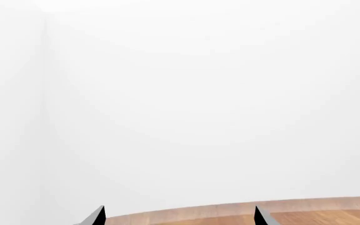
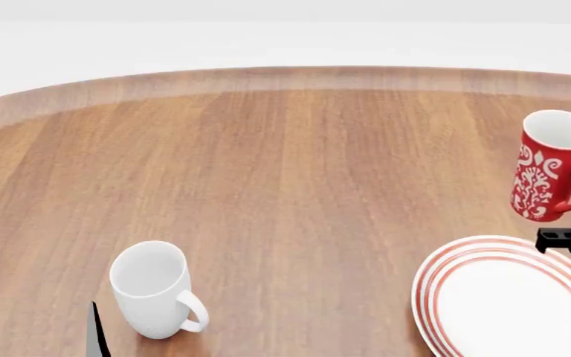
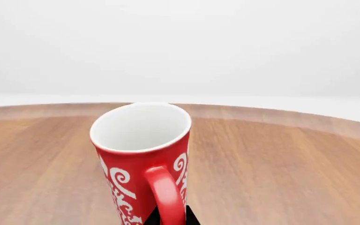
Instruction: Pick up the red mug and put it on the plate
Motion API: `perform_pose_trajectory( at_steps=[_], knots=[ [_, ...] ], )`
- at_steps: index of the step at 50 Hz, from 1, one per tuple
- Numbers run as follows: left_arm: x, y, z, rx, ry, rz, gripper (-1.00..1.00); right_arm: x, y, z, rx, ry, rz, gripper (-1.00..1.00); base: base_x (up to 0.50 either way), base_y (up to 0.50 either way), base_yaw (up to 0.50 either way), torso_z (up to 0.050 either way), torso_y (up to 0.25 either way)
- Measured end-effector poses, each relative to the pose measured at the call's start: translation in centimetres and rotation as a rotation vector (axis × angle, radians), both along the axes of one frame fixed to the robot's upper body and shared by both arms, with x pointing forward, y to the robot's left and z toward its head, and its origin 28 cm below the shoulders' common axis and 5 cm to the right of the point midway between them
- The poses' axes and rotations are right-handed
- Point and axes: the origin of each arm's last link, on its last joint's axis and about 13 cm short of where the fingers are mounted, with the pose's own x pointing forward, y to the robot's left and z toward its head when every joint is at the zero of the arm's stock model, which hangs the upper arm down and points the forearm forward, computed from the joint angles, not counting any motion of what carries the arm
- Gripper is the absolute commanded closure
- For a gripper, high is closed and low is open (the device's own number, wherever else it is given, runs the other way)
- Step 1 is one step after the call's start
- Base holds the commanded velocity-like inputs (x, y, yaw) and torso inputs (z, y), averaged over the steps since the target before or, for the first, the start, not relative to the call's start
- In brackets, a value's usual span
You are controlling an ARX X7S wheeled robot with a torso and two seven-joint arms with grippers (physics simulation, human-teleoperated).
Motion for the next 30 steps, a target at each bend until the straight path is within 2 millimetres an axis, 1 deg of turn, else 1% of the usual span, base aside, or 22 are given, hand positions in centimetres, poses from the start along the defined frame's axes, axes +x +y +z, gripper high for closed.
perform_pose_trajectory(
  at_steps=[16,30],
  knots=[
    [0.0,0.0,0.0,0.001,0.000,0.000,-1.00,0.3,-1.1,-2.3,0.034,0.037,-0.028,1.00,0.00,0.00,0.00,0.000,0.001],
    [0.0,0.0,0.0,0.001,-0.001,0.000,-1.00,-0.2,-1.2,-3.9,0.039,0.072,-0.038,1.00,0.00,0.00,0.00,0.000,0.000]
  ],
)
